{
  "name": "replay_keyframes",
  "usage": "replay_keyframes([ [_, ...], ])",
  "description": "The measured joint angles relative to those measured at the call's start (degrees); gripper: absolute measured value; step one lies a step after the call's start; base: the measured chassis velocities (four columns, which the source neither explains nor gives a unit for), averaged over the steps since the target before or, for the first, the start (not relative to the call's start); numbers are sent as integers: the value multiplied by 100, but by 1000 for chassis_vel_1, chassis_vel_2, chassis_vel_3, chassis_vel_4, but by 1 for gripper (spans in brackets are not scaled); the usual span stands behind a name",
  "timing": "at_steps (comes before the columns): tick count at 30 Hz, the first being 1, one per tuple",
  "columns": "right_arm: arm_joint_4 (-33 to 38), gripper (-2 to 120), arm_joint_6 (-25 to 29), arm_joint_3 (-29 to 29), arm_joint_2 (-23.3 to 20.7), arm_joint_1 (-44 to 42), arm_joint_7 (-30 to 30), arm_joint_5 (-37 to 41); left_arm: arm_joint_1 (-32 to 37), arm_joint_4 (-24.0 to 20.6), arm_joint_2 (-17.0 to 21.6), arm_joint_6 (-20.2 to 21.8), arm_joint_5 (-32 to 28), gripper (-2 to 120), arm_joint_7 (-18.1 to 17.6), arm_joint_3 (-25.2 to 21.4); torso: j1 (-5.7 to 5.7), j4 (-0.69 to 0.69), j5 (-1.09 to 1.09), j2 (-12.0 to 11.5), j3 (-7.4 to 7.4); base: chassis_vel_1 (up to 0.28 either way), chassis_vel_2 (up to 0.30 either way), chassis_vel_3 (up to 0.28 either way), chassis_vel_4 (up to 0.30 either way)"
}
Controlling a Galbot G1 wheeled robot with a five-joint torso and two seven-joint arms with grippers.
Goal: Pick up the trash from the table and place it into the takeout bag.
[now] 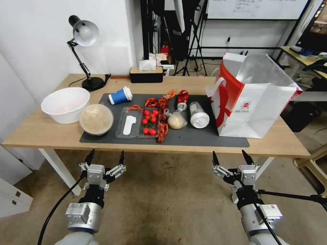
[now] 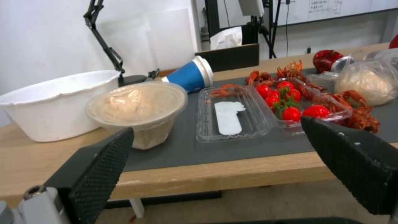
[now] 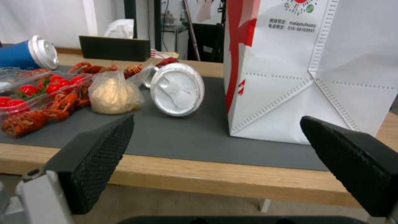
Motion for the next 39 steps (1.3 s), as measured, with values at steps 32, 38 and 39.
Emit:
replay_keyframes([
  [32, -8, 100, -256, 12, -58, 180, 105, 176, -88, -15, -50, 263, -90, 100, 0, -73, -2, -1, -1, 0, -1, 0, 0, 0, 0],
  [38, 26, 100, -1309, 122, -279, 836, 483, 817, -411, -181, -256, 1298, -421, 100, -6, -355, -1, 0, 0, 0, 1, 0, 0, 0, 0],
  [39, 33, 100, -1465, 136, -312, 933, 538, 913, -459, -205, -288, 1456, -470, 100, -7, -396, -1, 0, 0, 0, 0, 0, 0, 0, 0],
])
